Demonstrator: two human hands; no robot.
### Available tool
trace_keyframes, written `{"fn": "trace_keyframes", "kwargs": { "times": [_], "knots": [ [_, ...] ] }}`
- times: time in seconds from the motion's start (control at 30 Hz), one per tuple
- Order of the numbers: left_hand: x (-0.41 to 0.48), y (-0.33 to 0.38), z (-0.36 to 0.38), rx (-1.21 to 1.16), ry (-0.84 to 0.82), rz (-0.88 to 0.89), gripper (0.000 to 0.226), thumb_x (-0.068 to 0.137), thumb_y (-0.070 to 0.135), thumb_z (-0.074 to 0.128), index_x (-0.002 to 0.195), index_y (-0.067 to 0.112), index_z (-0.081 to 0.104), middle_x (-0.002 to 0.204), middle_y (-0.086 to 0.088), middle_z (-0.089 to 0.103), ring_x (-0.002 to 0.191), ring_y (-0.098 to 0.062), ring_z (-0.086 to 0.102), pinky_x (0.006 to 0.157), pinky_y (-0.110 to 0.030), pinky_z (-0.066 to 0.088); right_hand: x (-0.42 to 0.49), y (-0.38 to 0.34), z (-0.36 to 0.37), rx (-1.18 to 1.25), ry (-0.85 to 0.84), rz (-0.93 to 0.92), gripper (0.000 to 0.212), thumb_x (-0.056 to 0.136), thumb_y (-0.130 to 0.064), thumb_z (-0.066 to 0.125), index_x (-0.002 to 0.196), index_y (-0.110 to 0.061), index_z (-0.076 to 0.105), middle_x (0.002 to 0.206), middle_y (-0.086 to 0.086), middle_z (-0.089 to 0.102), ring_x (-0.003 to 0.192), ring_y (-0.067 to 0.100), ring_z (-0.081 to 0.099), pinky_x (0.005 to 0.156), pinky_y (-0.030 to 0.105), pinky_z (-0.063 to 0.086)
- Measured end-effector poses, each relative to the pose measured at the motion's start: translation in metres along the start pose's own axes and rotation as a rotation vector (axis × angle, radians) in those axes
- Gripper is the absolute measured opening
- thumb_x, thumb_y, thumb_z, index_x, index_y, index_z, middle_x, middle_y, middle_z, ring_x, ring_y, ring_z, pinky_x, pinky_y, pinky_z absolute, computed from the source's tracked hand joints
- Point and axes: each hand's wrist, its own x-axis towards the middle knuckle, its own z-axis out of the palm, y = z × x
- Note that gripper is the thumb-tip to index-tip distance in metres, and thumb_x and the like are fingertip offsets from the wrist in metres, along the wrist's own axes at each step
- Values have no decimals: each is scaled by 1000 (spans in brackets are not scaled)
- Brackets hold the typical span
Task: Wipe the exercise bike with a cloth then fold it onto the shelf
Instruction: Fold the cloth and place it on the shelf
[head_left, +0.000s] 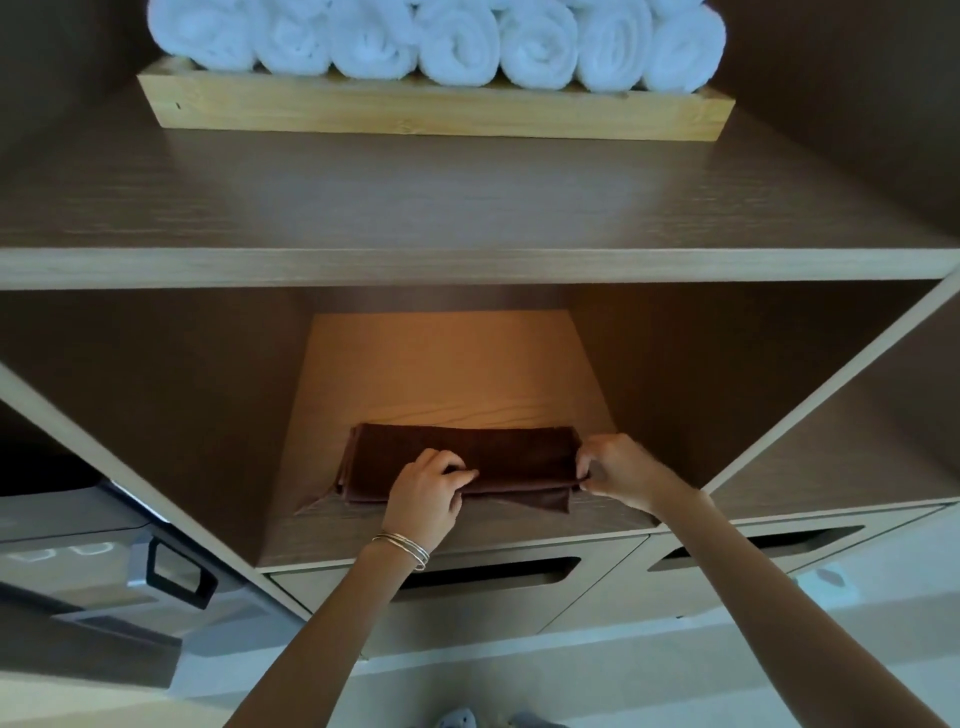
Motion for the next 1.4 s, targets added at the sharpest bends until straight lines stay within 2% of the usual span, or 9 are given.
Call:
{"fn": "trace_keyframes", "kwargs": {
  "times": [0.2, 0.43, 0.7, 0.87, 1.03, 1.17, 1.23, 1.3, 1.4],
  "knots": [
    [-11, -21, -7, -125, -194, 61, 45, 89, 13, 57, 132, 27, 52, 139, 6, 47, 131, -13, 39, 109, -28, 34, -2, 0, 4, -243, 40, -66, 22, 74, -36, 75, 95, -31, 69, 114, -12, 52, 115, 12, 35, 97, 33, 39],
    [-14, -37, -24, -100, -7, -104, 36, 76, 20, 74, 109, 17, 61, 125, 1, 54, 120, -21, 46, 94, -33, 45, -7, -25, 39, -252, 215, -236, 23, 76, -47, 70, 84, -27, 65, 103, -8, 57, 96, 10, 49, 80, 22, 42],
    [-20, -44, -23, -69, -41, -162, 28, 76, 17, 74, 99, 11, 59, 123, -4, 55, 121, -25, 44, 100, -33, 38, -13, -20, 33, -509, 275, -348, 18, 55, -28, 84, 62, -23, 69, 83, -6, 66, 78, 18, 62, 63, 30, 53],
    [-23, -43, -23, -83, -10, -146, 25, 74, 15, 77, 93, 8, 61, 117, -6, 60, 117, -28, 50, 95, -36, 43, -12, -21, 33, -460, 298, -388, 21, 57, -36, 84, 70, -27, 71, 86, -7, 67, 77, 16, 64, 67, 28, 51],
    [-27, -44, -25, -69, 22, -159, 23, 74, 16, 77, 90, 10, 63, 113, -4, 62, 114, -25, 53, 86, -36, 49, -7, -16, 31, -608, 337, -442, 11, 59, -21, 73, 69, -21, 68, 77, -6, 66, 68, 15, 61, 67, 26, 48],
    [-30, -39, -27, -38, 25, -148, 17, 76, 15, 75, 89, 10, 65, 110, -2, 63, 112, -24, 55, 79, -38, 54, -13, -15, 25, -589, 335, -350, 23, 49, -14, 79, 66, -18, 64, 67, -3, 63, 57, 14, 61, 61, 22, 48],
    [-31, -39, -27, -26, 1, -144, 15, 78, 15, 73, 90, 11, 66, 113, -1, 62, 115, -23, 54, 86, -36, 52, -10, -22, 22, -633, 211, -279, 20, 61, -19, 80, 76, -18, 66, 76, -3, 65, 67, 14, 64, 70, 26, 49],
    [-30, -43, -31, -39, -48, -148, 15, 82, 22, 69, 95, 15, 67, 121, 2, 59, 120, -20, 49, 94, -34, 46, -4, -30, 13, -635, 63, -236, 11, 82, -28, 66, 91, -21, 66, 92, -4, 67, 87, 16, 63, 84, 31, 44],
    [-28, -48, -40, -50, -87, -188, 16, 89, 33, 59, 97, 23, 67, 119, 8, 57, 116, -13, 49, 85, -27, 45, 3, -46, 4, -425, 125, -271, 14, 89, -36, 57, 95, -25, 62, 101, -7, 65, 100, 16, 57, 86, 33, 43]
  ]
}}
